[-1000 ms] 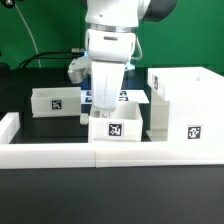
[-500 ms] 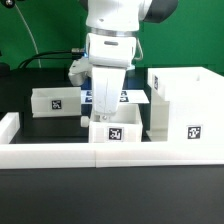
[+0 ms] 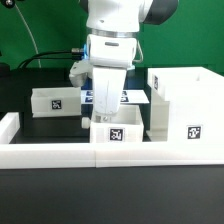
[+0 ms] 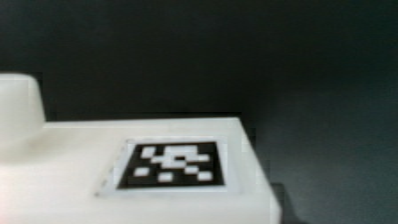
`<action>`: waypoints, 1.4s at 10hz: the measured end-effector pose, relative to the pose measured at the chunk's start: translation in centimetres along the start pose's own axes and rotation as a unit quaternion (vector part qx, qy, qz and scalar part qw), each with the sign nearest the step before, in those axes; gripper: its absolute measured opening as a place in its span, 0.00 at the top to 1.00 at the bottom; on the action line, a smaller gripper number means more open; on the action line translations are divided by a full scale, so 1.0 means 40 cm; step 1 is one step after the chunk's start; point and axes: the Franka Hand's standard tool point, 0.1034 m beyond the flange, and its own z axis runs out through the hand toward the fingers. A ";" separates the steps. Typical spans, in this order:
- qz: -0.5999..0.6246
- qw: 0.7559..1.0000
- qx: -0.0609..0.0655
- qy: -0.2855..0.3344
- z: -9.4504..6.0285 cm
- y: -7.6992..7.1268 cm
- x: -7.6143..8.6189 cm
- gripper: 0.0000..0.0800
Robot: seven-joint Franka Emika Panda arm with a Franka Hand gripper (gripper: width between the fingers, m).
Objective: Assemble drawer
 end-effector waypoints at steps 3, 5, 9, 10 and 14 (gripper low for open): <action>0.001 1.000 -0.007 0.001 0.003 -0.001 -0.002 0.95; -0.004 1.000 -0.006 0.003 0.001 0.001 0.020 0.95; -0.001 1.000 -0.009 0.007 -0.002 0.006 0.033 0.95; -0.001 1.000 -0.007 0.006 -0.002 0.005 0.033 0.95; -0.025 0.999 -0.021 0.008 -0.011 0.031 0.061 0.95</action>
Offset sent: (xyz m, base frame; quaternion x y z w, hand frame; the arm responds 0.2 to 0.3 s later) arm 0.0036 0.0101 -0.0029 0.0178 0.0016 -0.0204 0.9996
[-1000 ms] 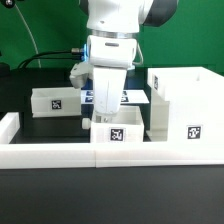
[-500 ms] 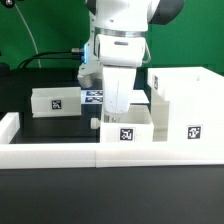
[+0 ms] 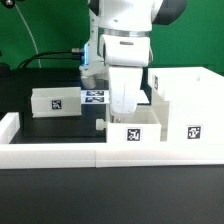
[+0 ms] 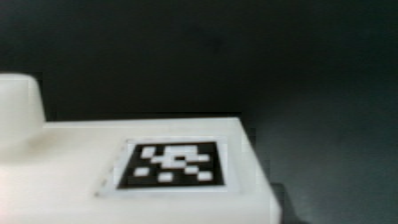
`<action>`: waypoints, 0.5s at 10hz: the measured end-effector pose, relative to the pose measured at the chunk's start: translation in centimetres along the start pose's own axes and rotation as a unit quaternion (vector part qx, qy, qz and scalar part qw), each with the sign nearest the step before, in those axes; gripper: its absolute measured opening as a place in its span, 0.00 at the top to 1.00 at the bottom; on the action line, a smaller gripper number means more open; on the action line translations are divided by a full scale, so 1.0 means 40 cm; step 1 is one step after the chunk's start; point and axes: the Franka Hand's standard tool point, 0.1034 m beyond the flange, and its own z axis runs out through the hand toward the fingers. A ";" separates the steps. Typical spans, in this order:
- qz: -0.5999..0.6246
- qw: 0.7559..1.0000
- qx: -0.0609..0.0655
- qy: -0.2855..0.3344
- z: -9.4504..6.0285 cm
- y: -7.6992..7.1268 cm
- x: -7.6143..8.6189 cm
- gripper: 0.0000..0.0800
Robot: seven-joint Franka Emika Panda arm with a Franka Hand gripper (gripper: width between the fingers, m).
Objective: Assemble drawer
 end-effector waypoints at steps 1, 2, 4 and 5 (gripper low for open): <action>0.002 1.000 0.001 0.000 0.002 -0.003 -0.003 0.95; 0.003 1.000 0.001 0.000 0.002 -0.003 -0.005 0.95; 0.003 1.000 0.001 0.000 0.002 -0.003 -0.005 0.95; 0.001 1.000 -0.002 0.000 0.005 -0.002 0.001 0.95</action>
Offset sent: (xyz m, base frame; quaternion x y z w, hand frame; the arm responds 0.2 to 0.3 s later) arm 0.0000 0.0000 0.0000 0.0000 0.0000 0.0000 1.0000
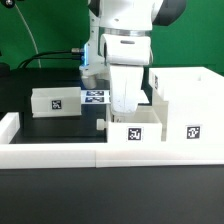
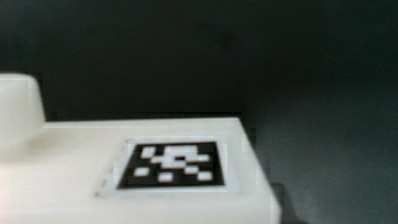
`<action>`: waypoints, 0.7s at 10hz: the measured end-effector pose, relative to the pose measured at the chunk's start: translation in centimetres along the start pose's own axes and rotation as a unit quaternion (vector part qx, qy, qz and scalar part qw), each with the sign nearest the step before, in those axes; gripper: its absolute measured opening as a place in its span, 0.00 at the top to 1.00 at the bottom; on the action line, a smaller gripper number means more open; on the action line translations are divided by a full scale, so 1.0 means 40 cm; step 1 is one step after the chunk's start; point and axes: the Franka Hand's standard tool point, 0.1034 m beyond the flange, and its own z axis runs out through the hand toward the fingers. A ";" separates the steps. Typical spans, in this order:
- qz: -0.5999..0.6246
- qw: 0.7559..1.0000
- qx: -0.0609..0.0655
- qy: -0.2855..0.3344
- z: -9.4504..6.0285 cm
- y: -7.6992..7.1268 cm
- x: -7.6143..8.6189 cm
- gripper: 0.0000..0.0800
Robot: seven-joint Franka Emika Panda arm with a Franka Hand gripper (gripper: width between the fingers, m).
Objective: Assemble drawer
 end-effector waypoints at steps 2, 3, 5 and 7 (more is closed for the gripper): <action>0.000 1.000 -0.003 0.002 0.005 -0.001 0.009 0.95; 0.001 1.000 -0.003 0.002 0.005 -0.001 0.006 0.95; 0.003 1.000 -0.003 0.002 0.006 -0.002 0.007 0.95; 0.001 1.000 -0.002 0.004 0.007 -0.005 0.021 0.95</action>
Offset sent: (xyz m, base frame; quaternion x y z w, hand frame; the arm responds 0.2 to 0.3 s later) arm 0.0000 0.0000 0.0000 0.0000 0.0000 0.0000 1.0000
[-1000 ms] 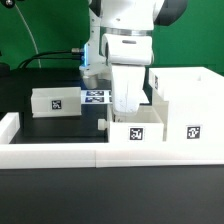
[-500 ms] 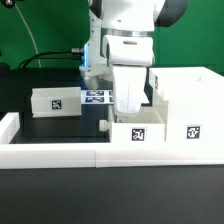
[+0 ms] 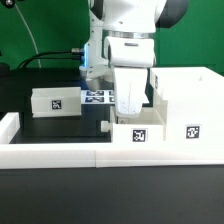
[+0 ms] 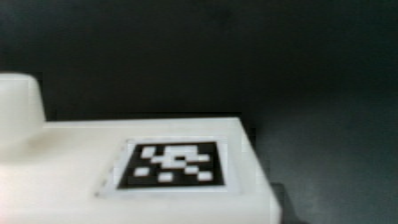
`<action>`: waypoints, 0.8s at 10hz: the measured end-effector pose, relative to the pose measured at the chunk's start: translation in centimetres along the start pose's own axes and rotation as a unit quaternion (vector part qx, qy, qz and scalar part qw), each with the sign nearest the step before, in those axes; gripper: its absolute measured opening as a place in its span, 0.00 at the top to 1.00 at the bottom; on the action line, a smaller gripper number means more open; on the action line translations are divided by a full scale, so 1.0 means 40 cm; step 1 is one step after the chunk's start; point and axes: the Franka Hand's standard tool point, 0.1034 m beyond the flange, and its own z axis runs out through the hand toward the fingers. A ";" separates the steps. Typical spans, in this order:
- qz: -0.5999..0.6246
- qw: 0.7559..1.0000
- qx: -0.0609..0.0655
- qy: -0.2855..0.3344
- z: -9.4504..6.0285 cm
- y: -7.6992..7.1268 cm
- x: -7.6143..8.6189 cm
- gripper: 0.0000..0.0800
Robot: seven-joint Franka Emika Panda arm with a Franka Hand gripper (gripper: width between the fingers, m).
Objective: Assemble drawer
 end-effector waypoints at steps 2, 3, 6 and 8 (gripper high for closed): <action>0.029 1.000 0.001 0.000 0.000 -0.003 0.016 0.95; 0.043 0.999 0.002 0.000 0.001 -0.006 0.024 0.95; 0.050 0.999 0.002 0.000 0.003 -0.008 0.023 0.95; 0.045 0.999 -0.006 0.002 0.005 -0.009 0.020 0.95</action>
Offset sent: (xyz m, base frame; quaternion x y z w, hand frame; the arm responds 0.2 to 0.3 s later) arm -0.0012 0.0124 -0.0008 -0.0002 0.0015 0.0139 0.9999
